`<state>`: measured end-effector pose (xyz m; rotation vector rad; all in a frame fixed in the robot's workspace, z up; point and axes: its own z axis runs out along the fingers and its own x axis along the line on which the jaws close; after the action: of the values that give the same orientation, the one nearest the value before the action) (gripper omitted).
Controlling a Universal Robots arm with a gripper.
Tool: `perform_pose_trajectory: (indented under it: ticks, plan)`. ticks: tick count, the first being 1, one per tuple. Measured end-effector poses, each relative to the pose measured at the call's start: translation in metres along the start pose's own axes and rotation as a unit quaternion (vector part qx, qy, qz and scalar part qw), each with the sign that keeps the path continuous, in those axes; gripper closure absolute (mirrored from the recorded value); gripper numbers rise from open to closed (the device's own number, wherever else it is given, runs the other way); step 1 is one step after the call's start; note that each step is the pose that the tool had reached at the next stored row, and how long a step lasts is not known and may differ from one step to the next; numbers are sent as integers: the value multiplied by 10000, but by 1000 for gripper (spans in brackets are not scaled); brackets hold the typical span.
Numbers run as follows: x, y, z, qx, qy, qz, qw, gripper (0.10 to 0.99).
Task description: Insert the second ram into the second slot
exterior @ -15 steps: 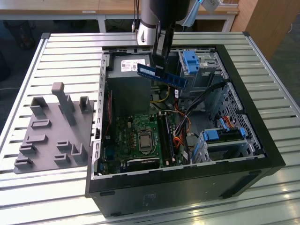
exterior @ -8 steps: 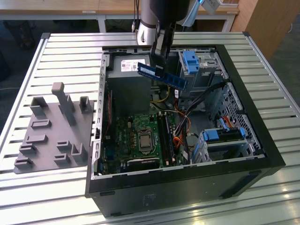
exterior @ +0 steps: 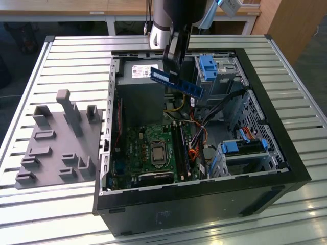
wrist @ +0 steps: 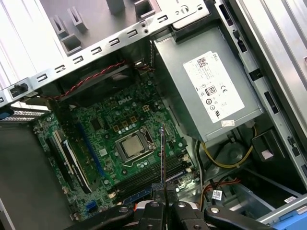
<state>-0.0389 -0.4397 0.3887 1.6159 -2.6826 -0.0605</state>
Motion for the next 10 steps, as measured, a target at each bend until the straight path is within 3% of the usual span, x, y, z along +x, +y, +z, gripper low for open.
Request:
perform_pose_trajectory:
  ticks: [10]
  plan:
    - [0,0,0,3,-10,273,9996,957]
